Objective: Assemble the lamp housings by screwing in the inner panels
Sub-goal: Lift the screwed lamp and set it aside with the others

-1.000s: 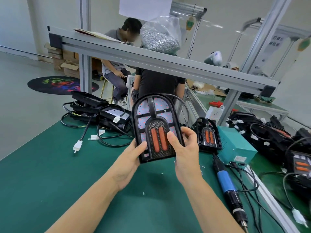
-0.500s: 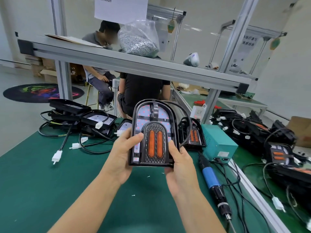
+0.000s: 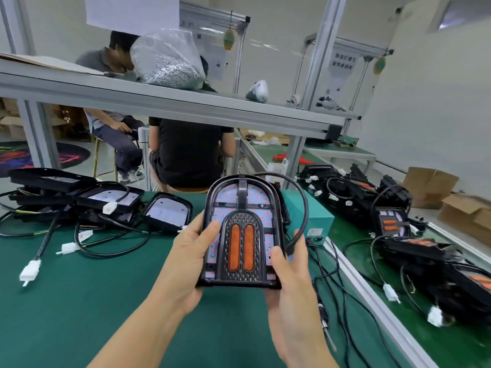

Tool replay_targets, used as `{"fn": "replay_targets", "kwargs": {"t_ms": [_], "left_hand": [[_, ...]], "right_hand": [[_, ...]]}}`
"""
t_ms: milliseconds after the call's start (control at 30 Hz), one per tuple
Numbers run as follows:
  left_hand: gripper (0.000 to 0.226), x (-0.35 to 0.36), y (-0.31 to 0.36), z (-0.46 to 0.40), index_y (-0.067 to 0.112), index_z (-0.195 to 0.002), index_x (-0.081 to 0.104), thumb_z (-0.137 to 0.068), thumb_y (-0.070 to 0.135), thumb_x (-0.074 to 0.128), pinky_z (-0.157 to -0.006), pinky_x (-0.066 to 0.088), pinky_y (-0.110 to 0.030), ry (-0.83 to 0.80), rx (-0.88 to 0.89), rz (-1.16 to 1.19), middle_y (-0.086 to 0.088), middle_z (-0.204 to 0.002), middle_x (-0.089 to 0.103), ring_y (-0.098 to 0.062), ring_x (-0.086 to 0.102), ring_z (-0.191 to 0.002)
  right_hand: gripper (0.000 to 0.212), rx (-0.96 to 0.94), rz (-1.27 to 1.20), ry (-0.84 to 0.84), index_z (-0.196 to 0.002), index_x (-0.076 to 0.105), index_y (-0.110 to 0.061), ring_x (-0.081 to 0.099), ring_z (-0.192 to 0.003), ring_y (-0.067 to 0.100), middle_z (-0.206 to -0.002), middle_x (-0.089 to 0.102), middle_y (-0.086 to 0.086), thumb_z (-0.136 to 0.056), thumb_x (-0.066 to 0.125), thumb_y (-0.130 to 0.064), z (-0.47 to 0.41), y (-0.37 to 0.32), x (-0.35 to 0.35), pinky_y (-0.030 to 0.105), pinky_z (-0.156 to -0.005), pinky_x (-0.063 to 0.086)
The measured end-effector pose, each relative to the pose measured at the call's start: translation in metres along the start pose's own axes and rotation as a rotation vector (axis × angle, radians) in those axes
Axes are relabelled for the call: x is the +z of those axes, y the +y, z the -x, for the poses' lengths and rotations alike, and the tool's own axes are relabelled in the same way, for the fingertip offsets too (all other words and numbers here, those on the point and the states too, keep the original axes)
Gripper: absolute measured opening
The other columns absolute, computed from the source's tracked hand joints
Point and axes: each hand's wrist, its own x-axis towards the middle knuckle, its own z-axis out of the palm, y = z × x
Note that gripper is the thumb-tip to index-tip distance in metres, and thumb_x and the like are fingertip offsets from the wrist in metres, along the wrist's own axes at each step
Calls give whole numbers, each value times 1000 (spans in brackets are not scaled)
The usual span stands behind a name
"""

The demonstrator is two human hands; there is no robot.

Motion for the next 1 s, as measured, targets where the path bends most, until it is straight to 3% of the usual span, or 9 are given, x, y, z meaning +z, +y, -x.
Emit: {"fn": "replay_targets", "kwargs": {"t_ms": [133, 233, 367, 433, 500, 600, 700, 867, 1000], "left_hand": [[32, 22, -12, -3, 17, -116, 65, -86, 24, 56, -64, 58, -32, -66, -55, -9, -11, -108, 72, -23, 72, -87], [32, 39, -21, -4, 22, -118, 65, -87, 23, 56, -63, 57, -31, -123, -99, -9, -9, -108, 72, -21, 72, -88], [34, 57, -36, -10, 35, -121, 63, -93, 19, 52, -64, 58, -30, -185, -161, -7, -5, -111, 71, -21, 71, -93], [33, 68, -45, -14, 36, -118, 65, -92, 19, 53, -62, 57, -30, -231, -201, -3, -6, -110, 72, -21, 72, -89], [34, 81, -54, -17, 34, -119, 65, -92, 18, 53, -60, 57, -31, -271, -250, 2, -8, -110, 72, -22, 72, -86], [33, 104, -73, -23, 31, -120, 64, -92, 17, 54, -61, 58, -34, -321, -311, 1, -10, -110, 71, -24, 72, -86], [30, 126, -92, -28, 27, -117, 66, -94, 13, 52, -59, 57, -32, -351, -358, 3, -11, -108, 72, -23, 72, -82], [30, 164, -120, -42, 23, -121, 63, -96, 13, 51, -66, 59, -35, -403, -418, -46, -12, -110, 71, -23, 72, -84], [26, 200, -136, -52, 25, -118, 64, -97, 15, 51, -62, 57, -31, -462, -454, -87, -9, -106, 73, -22, 72, -82]], "right_hand": [[59, -8, 18, 77, -137, 37, -61, 39, -141, 18, -148, 46, -12, -91, 62, -34, 9, -6, -24, 53, -114, 30], [63, -14, -9, 133, -133, 43, -60, 50, -132, 18, -139, 56, -8, -80, 66, -34, 17, -12, -41, 45, -105, 43], [69, -4, -16, 213, -135, 45, -54, 50, -133, 22, -139, 57, -2, -74, 70, -35, 26, -22, -63, 52, -108, 41], [63, -9, -11, 226, -131, 50, -48, 61, -120, 22, -128, 65, -1, -73, 71, -32, 28, -30, -74, 46, -92, 54], [57, -20, -18, 256, -124, 55, -42, 70, -102, 21, -116, 71, 1, -70, 71, -33, 31, -40, -86, 34, -70, 59], [44, -50, -29, 358, -120, 54, -37, 72, -93, 22, -110, 73, 4, -78, 68, -30, 33, -51, -107, 32, -62, 58], [27, -79, -1, 448, -118, 53, -34, 72, -92, 18, -108, 74, 2, -93, 58, -22, 35, -58, -129, 34, -69, 56], [20, -113, 95, 605, -116, 55, -31, 69, -101, 21, -108, 73, 0, -97, 55, -27, 34, -73, -164, 47, -94, 51], [25, -148, 165, 704, -123, 53, -26, 70, -98, 19, -111, 72, 3, -98, 54, -23, 30, -91, -191, 41, -88, 54]]}}
